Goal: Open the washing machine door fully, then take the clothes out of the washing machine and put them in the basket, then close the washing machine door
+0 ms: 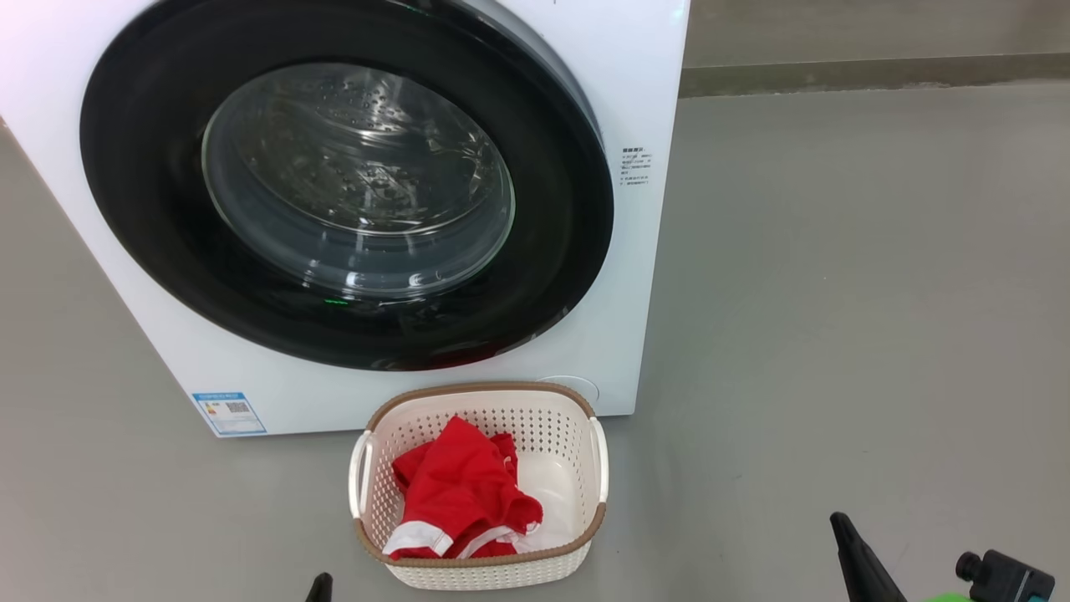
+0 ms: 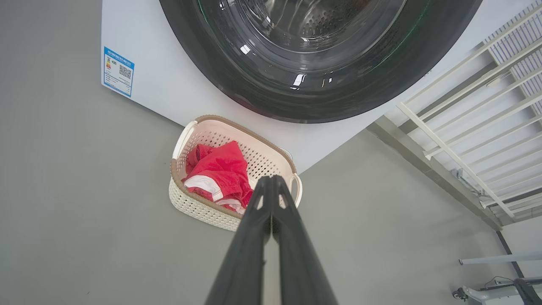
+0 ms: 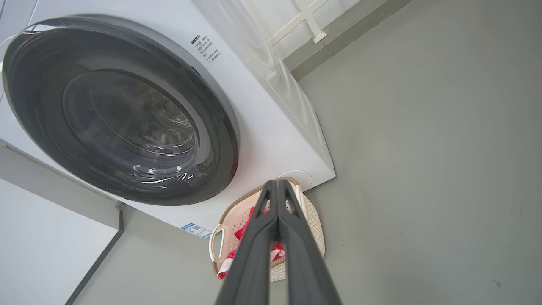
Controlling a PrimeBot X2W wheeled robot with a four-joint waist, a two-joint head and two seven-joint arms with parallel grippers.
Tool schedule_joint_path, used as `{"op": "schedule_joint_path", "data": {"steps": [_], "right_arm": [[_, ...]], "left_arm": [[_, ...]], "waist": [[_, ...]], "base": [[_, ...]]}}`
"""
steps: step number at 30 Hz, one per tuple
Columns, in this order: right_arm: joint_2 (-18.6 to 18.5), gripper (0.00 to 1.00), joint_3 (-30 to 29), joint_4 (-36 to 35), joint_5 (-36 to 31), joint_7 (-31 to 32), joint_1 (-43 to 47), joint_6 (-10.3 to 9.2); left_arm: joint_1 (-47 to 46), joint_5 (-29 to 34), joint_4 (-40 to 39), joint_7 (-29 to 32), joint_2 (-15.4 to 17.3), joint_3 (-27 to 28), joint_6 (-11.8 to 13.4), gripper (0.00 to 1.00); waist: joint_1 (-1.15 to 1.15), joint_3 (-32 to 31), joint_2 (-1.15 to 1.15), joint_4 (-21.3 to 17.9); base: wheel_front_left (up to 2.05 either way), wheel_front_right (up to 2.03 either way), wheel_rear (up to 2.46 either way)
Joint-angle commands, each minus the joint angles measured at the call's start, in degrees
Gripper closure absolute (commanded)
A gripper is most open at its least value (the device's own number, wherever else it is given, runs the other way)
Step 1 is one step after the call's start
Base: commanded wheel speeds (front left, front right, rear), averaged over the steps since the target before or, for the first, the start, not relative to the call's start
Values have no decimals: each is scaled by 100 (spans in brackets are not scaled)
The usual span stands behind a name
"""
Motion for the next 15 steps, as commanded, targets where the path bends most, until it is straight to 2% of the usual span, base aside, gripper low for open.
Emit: {"op": "schedule_joint_path", "data": {"steps": [1,15], "right_arm": [[-94,100,-10,-161,151,31,-315,-1],[-119,100,-102,-186,1005,229,-508,-2]], "left_arm": [[-266,-156,-108,17,15,148,-79,100],[-432,-1004,-88,195,-29,378,-259,100]], "waist": [[-1,4,0,-2],[-1,58,0,-21]], "base": [[0,0,0],[0,0,0]]}}
